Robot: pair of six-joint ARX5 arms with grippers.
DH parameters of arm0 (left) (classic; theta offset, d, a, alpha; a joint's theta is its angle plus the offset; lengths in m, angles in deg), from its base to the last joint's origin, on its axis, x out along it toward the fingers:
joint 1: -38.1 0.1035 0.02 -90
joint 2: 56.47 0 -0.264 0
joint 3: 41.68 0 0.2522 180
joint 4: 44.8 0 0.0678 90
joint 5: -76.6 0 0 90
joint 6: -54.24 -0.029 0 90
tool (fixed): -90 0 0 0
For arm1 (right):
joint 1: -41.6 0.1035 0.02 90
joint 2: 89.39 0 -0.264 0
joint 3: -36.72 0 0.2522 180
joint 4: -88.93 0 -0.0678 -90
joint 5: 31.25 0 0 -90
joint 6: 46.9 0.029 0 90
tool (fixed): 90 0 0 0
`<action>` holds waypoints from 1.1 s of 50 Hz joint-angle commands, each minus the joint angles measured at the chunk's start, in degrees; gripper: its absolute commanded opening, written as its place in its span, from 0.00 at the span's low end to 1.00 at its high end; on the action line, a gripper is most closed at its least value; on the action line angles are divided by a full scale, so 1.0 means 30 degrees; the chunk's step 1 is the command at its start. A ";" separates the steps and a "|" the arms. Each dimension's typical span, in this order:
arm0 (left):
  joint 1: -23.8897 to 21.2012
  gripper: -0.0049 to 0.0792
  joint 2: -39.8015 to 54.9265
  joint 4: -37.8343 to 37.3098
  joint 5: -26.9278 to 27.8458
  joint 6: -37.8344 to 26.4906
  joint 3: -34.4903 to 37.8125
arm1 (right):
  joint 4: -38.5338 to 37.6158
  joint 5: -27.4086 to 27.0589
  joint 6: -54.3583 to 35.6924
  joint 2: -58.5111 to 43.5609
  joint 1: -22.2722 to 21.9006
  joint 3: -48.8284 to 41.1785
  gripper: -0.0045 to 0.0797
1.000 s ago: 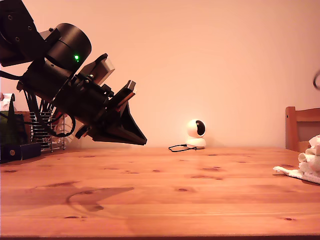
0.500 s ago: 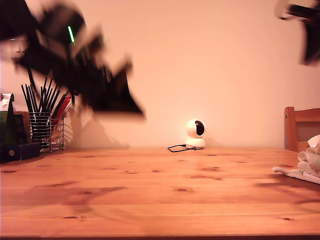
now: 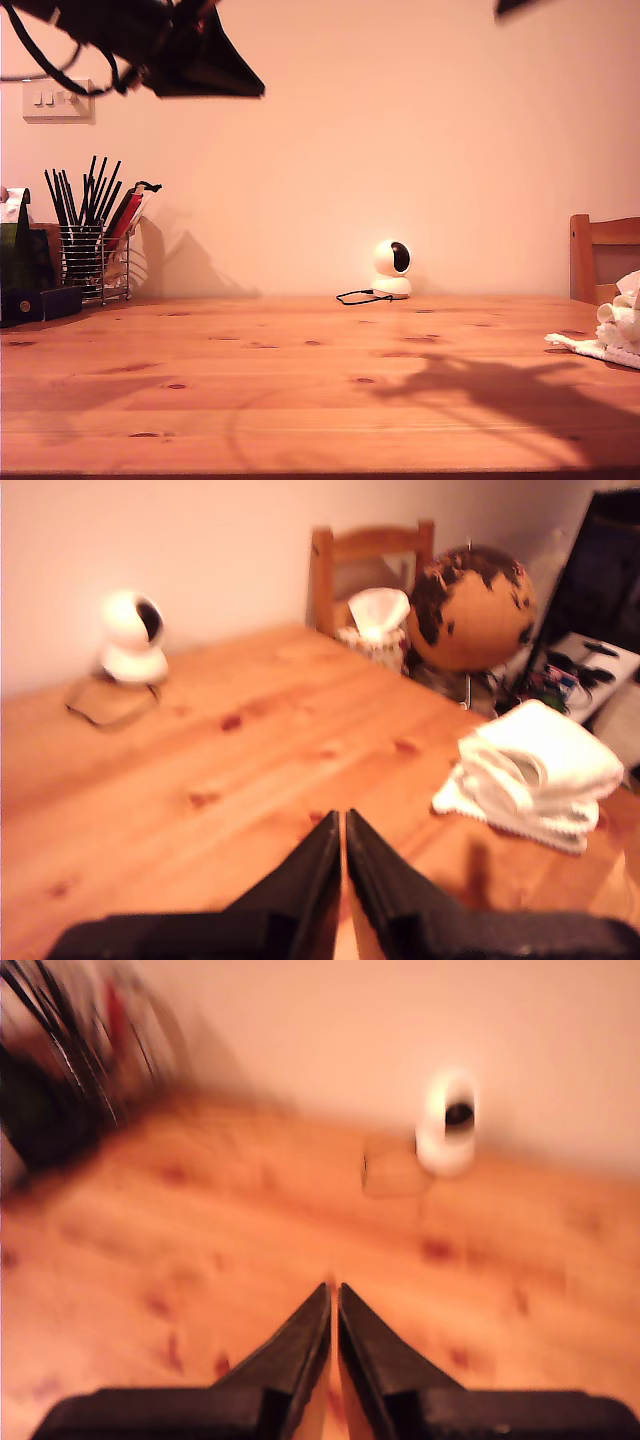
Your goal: Fold the tea towel in front of you. After folding it, place it to the right side.
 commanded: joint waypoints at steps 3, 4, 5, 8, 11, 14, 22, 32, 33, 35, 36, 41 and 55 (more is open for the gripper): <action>0.0029 0.03 -0.1020 -0.0204 0.0007 -0.0197 0.0430 | -0.1705 -0.0138 0.0503 0.0743 0.0714 -0.2448 0.04; 0.0029 0.03 -0.1137 -0.0270 0.0029 -0.0197 0.0481 | -0.2127 -0.0153 0.0576 0.1071 0.0860 -0.2871 0.04; 0.0029 0.03 -0.1290 -0.0270 0.0029 -0.0284 0.0561 | -0.2616 -0.0226 0.0627 0.1384 0.0918 -0.3359 0.04; 0.0015 0.03 -0.1800 -0.0189 0.0036 -0.0678 0.0896 | -0.3876 -0.0488 0.0641 0.2339 0.1413 -0.4583 0.04; -0.0073 0.03 -0.2557 0.0022 0.0015 -0.0962 0.1435 | -0.5217 -0.0634 0.0780 0.3395 0.1880 -0.5923 0.04; -0.0168 0.03 -0.3344 0.0248 0.0015 -0.0991 0.2040 | -0.6433 -0.0750 0.1005 0.4554 0.2361 -0.7337 0.04; -0.0437 0.03 -0.5821 0.1428 -0.0117 -0.1056 0.4153 | -0.9508 -0.2047 0.1107 0.7431 0.3789 -1.0673 0.04; -0.0918 0.03 -0.8947 0.2062 -0.0627 -0.1100 0.6543 | -1.3107 -0.3191 0.0248 1.0630 0.5566 -1.4083 0.04; -0.1042 0.03 -0.9209 0.1989 -0.0780 -0.1093 0.6710 | -1.3347 -0.3293 0.0066 1.0899 0.5727 -1.4309 0.04; -0.1268 0.03 -0.9704 0.1880 -0.1013 -0.1093 0.6936 | -1.3741 -0.3402 -0.0386 1.1307 0.5974 -1.4746 0.04; -0.1399 0.03 -0.9930 0.1843 -0.1042 -0.1093 0.7009 | -1.3748 -0.3402 -0.0612 1.1475 0.6113 -1.4863 0.04; -0.2011 0.03 -1.0630 0.1552 -0.1253 -0.0896 0.7038 | -1.2954 -0.3402 -0.0525 1.1839 0.6484 -1.4950 0.05; -0.2463 0.03 -1.0928 0.1362 -0.1268 -0.0889 0.7016 | -0.8648 -0.3475 -0.0539 1.1861 0.6426 -1.4950 0.05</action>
